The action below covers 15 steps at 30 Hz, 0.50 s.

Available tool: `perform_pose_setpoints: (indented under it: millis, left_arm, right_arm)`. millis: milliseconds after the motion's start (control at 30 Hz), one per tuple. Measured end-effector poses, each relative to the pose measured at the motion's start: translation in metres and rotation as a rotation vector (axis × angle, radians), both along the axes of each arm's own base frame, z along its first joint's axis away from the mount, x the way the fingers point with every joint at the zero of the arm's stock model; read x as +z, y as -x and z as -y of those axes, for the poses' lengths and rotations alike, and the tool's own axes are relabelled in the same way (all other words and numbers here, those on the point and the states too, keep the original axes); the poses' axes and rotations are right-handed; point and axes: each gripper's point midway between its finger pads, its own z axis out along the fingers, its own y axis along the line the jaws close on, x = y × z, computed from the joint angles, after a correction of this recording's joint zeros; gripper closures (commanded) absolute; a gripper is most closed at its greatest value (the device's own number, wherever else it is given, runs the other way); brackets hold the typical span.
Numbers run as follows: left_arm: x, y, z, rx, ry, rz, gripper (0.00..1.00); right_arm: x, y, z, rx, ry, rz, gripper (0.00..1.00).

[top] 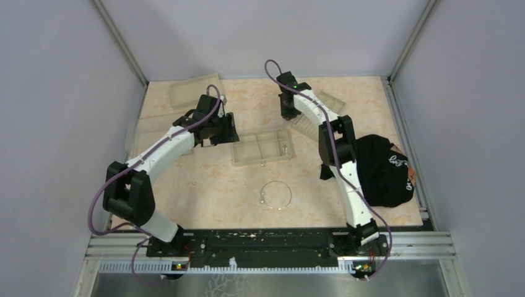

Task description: Organize the mixed jewelry

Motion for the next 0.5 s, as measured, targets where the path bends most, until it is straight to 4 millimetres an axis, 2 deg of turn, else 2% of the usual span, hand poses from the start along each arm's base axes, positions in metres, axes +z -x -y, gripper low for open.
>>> perform_pose_setpoints:
  millis: [333, 500]
  left_arm:
    - [0.007, 0.0, 0.0, 0.0, 0.007, 0.017, 0.43]
    - [0.009, 0.002, 0.001, -0.005, 0.017, 0.019, 0.43]
  right_arm:
    - [0.001, 0.016, 0.007, -0.004, 0.009, -0.03, 0.94]
    - [0.008, 0.025, 0.01, -0.004, 0.006, -0.034, 0.94]
